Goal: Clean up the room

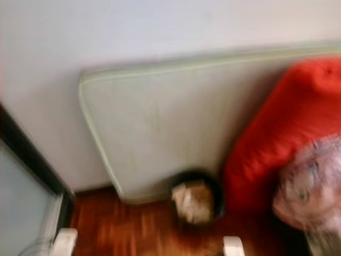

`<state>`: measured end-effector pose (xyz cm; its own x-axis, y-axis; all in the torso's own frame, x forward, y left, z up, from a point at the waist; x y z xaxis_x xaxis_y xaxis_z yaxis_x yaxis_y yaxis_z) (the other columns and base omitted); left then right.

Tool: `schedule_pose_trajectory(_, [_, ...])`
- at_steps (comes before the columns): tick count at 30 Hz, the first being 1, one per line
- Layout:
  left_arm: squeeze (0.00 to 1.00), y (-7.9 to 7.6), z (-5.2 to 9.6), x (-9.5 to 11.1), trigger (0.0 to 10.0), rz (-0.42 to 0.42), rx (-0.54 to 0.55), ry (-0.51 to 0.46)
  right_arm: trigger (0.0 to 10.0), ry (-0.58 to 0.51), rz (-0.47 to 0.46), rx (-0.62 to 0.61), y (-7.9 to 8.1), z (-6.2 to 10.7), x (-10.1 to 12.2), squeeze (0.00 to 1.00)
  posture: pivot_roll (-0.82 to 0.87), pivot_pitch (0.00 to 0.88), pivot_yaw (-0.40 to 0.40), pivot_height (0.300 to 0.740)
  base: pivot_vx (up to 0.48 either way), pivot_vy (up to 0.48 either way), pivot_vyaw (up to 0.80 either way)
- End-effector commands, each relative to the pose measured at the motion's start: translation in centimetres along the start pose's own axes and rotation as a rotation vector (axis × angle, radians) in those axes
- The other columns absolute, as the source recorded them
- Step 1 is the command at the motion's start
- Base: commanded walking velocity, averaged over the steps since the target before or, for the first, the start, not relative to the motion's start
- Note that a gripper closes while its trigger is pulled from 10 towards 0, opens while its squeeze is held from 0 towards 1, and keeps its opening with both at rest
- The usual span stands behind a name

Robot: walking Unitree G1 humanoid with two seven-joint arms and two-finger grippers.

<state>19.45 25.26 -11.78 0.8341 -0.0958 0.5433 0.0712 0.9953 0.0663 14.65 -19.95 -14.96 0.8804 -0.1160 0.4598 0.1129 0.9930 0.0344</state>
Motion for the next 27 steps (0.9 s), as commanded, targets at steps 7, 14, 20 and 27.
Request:
schedule_pose_trajectory(7, [0.0, 0.19, -0.01, 0.23, 10.0, -0.012, 0.006, -0.001, 10.0, -0.017, 0.002, 0.012, 0.5, -0.18, 0.83, 0.0, -0.02, 0.0, -0.026, 0.74, 0.0, 0.0, 0.0])
schedule_pose_trajectory(14, [0.0, 0.24, -0.02, 0.34, 10.0, -0.013, 0.013, -0.006, 10.0, -0.019, 0.0, 0.01, 0.47, -0.18, 0.88, 0.0, -0.02, 0.0, -0.027, 0.74, 0.0, 0.0, 0.0])
schedule_pose_trajectory(20, [0.0, 0.33, -0.03, 0.41, 10.0, -0.023, 0.02, -0.006, 10.0, -0.016, -0.007, 0.008, 0.46, -0.19, 0.88, 0.0, -0.02, 0.0, -0.028, 0.74, 0.0, 0.0, 0.0])
schedule_pose_trajectory(27, [0.0, 0.42, -0.03, 0.41, 10.0, -0.035, 0.027, -0.002, 10.0, -0.008, 0.002, 0.011, 0.49, -0.2, 0.81, 0.0, -0.02, 0.0, -0.027, 0.74, 0.0, 0.0, -0.52])
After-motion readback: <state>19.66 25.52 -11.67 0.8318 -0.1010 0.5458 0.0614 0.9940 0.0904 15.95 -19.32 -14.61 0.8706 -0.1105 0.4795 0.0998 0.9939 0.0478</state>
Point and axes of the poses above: a point about 5 cm out from each wrist's last joint towards the gripper, its own z axis pointing back from the gripper into the wrist, its own x axis along the axis of the wrist's last joint, y = z × x, the point moved 5 cm from there along -z, pointing out of the wrist towards the gripper, and after that the axes turned 3 degrees about -z, right-handed, at the moved point
